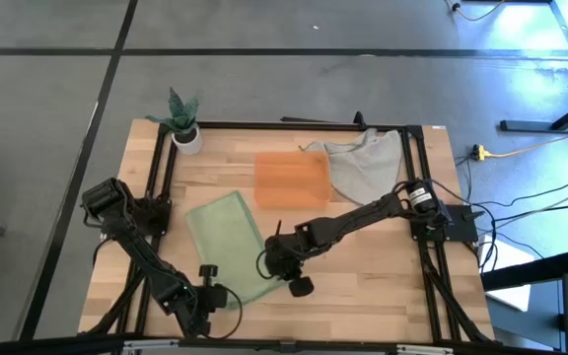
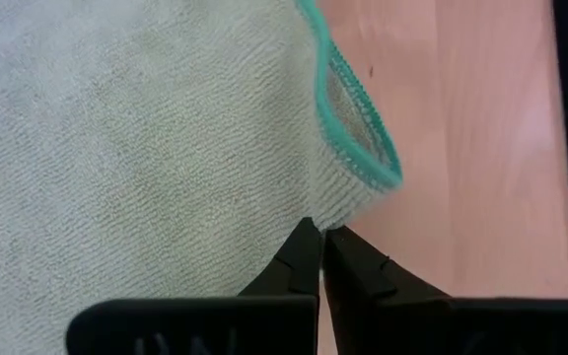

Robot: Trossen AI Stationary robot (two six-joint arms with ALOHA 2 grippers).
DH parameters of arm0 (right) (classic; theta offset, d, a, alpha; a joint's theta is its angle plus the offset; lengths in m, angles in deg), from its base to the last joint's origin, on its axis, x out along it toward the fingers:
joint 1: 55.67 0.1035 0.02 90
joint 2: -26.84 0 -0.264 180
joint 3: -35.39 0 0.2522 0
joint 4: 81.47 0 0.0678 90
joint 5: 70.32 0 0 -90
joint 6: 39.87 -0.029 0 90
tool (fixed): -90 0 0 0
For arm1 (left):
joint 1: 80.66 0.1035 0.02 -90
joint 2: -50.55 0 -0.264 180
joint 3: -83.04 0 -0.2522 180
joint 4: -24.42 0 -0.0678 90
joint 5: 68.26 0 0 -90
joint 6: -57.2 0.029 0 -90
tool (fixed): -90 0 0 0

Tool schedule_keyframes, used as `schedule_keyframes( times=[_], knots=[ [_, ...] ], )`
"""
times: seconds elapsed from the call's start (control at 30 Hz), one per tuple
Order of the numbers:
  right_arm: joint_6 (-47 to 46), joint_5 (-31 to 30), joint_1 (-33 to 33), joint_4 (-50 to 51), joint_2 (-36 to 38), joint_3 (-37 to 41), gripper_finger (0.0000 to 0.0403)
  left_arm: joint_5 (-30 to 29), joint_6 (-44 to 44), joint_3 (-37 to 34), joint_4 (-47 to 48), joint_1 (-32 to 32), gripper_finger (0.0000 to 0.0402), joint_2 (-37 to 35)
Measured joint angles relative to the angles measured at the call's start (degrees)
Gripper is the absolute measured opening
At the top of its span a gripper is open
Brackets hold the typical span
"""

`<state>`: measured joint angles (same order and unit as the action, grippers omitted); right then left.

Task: Roll microfiber towels into tight, uniform cylinder then place into a basket
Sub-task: Roll the green microfiber towel

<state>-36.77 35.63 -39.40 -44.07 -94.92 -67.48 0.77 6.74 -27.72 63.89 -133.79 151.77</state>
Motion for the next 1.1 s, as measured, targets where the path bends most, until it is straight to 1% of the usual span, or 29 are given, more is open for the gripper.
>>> schedule_keyframes(
  times=[0.23,0.33,0.43,0.53,0.8,0.97,1.1],
  knots=[
    [8.85,-0.22,1.84,-2.49,-0.02,0.00,0.0139,0.13,0.00,0.00,3.46,-0.20,0.0000,0.03],
    [13.39,-4.41,2.74,-3.52,-0.02,0.89,0.0151,0.79,-0.04,0.00,5.18,-0.20,0.0000,0.03],
    [16.61,-9.11,3.43,-5.18,-0.09,2.90,0.0155,0.80,-0.04,0.00,5.55,-0.20,0.0000,0.03],
    [18.57,-10.62,3.66,-9.30,-0.09,5.03,0.0155,0.82,-0.06,0.00,5.54,-0.20,0.0000,0.03],
    [20.48,-10.86,3.75,-16.89,-0.09,10.32,0.0155,0.89,-0.17,0.00,5.34,-0.17,0.0000,0.03],
    [20.30,-8.59,3.77,-24.13,-0.43,13.38,0.0155,0.82,-0.17,0.00,5.26,-0.17,0.0000,0.03],
    [22.92,-8.40,3.77,-27.05,-0.89,14.71,0.0155,0.78,-0.15,0.00,5.18,-0.15,0.0000,0.03]
  ],
)
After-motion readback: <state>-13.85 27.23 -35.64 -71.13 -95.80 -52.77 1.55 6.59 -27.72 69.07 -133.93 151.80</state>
